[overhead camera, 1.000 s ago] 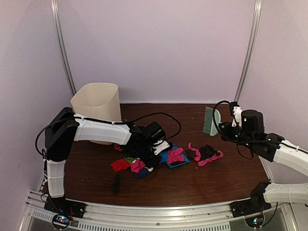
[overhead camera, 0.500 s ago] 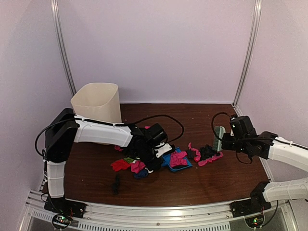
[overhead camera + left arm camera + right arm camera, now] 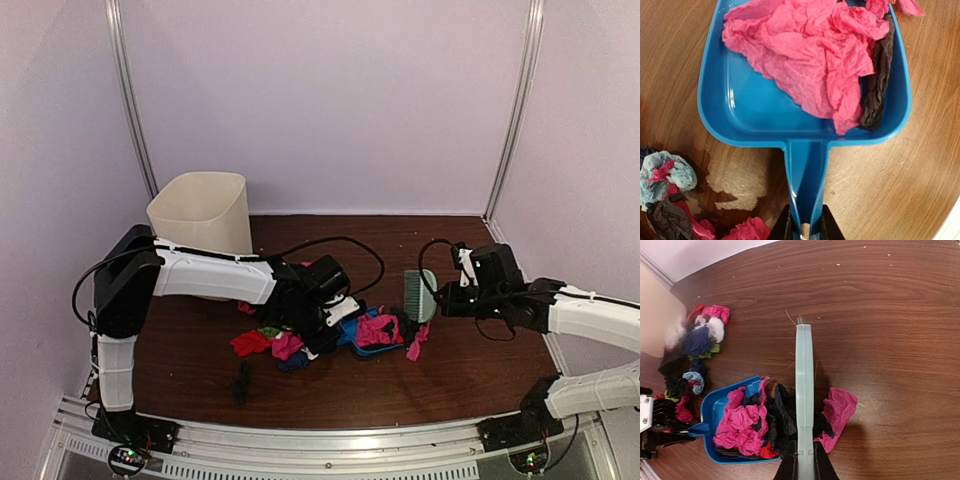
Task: Sweep away the paper scraps from the table
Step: Sweep the paper scraps into the dustpan.
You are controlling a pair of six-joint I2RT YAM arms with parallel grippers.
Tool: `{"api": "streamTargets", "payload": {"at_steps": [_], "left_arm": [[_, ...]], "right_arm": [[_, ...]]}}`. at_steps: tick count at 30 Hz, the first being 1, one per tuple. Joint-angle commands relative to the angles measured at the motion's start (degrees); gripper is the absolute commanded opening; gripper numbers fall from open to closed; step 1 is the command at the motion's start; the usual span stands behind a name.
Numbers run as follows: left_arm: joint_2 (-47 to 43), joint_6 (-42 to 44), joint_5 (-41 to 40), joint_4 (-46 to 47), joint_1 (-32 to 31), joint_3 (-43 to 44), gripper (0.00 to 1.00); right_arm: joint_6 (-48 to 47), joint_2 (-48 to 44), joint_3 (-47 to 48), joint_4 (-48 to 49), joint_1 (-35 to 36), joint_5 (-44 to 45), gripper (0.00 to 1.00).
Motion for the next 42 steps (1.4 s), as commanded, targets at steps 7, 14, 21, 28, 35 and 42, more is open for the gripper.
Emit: {"api": "streamTargets", "payload": {"at_steps": [7, 14, 21, 28, 35, 42], "left_arm": [[0.6, 0.4, 0.6, 0.2, -0.4, 1.4, 0.00], [0.5, 0.4, 0.5, 0.2, -0.4, 1.1, 0.00], [0.3, 0.3, 0.5, 0.2, -0.4, 1.1, 0.00], [0.3, 0.1, 0.5, 0.3, -0.4, 1.2, 0.00], [0.2, -0.2, 0.5, 1.1, -0.5, 1.1, 0.00], [0.4, -0.5, 0.3, 1.6, -0.4, 1.1, 0.00]], "right_arm": [[-2.7, -7.2, 2.2, 0.4, 0.4, -1.2, 0.00], [1.6, -10.3, 2.7, -6.6, 0.4, 12.5, 0.00], [5.3, -10.9, 4.2, -13.9, 0.4, 19.5, 0.00], [5.8, -11.1, 3.4, -12.6, 0.5, 16.6, 0.00], [3.8, -7.2, 2.1, -8.3, 0.8, 9.7, 0.00], [3.7, -3.5, 3.6, -8.9, 2.8, 11.9, 0.00]]}}
